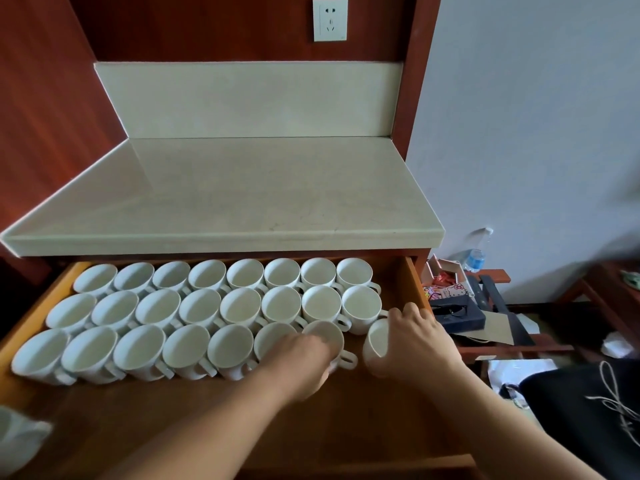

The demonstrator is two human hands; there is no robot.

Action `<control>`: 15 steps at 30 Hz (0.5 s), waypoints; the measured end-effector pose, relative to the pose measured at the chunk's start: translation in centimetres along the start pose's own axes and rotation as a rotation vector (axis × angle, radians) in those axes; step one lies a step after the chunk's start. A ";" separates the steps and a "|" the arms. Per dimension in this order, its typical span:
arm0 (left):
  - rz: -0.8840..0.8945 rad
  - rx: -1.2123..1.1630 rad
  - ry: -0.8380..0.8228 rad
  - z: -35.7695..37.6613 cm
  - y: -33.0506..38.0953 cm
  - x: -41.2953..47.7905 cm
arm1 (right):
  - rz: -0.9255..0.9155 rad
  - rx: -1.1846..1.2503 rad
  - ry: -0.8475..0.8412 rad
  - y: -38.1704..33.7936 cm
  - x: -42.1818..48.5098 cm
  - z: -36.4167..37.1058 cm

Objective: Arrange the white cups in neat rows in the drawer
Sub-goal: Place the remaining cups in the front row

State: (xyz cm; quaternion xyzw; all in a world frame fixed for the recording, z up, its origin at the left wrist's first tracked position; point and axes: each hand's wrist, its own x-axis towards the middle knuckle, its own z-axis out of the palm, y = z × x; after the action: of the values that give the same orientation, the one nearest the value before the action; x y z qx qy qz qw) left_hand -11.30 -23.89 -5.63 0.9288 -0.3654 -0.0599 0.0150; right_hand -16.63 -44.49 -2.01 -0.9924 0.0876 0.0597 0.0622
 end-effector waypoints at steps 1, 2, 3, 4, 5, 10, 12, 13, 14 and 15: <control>0.012 0.028 0.004 0.0 0.0 0.1 | 0.003 0.003 -0.015 0.0 0.1 0.2; 0.024 0.053 0.004 0.0 0.0 0.1 | 0.006 0.006 -0.021 0.0 0.1 0.4; 0.036 0.067 0.006 0.0 -0.1 0.2 | 0.010 0.007 -0.026 -0.1 0.2 0.6; 0.048 0.068 0.006 0.0 -0.2 0.2 | 0.015 0.004 -0.032 -0.2 0.3 0.7; 0.058 0.060 0.005 0.2 -0.3 0.2 | 0.023 -0.002 -0.043 -0.3 0.4 0.8; 0.092 0.020 0.054 0.8 -0.8 0.1 | 0.074 0.029 -0.075 -0.7 1.1 1.2; 0.112 -0.016 0.104 0.8 -0.9 -0.1 | 0.089 0.071 -0.088 -0.9 1.2 1.5; 0.130 -0.041 0.134 0.9 -1.0 -0.3 | 0.097 0.097 -0.095 -0.9 1.3 1.6; 0.152 -0.057 0.157 0.9 -1.3 -0.5 | 0.107 0.122 -0.103 -0.8 1.4 1.8; 0.170 -0.056 0.164 1.1 -1.7 -0.6 | 0.117 0.146 -0.116 -0.8 1.5 1.9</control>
State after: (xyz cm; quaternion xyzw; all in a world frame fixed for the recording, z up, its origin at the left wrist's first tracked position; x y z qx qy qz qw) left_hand -10.77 -22.22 -6.75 0.8955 -0.4385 0.0078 0.0757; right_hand -15.25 -43.75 -3.96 -0.9733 0.1456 0.1141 0.1360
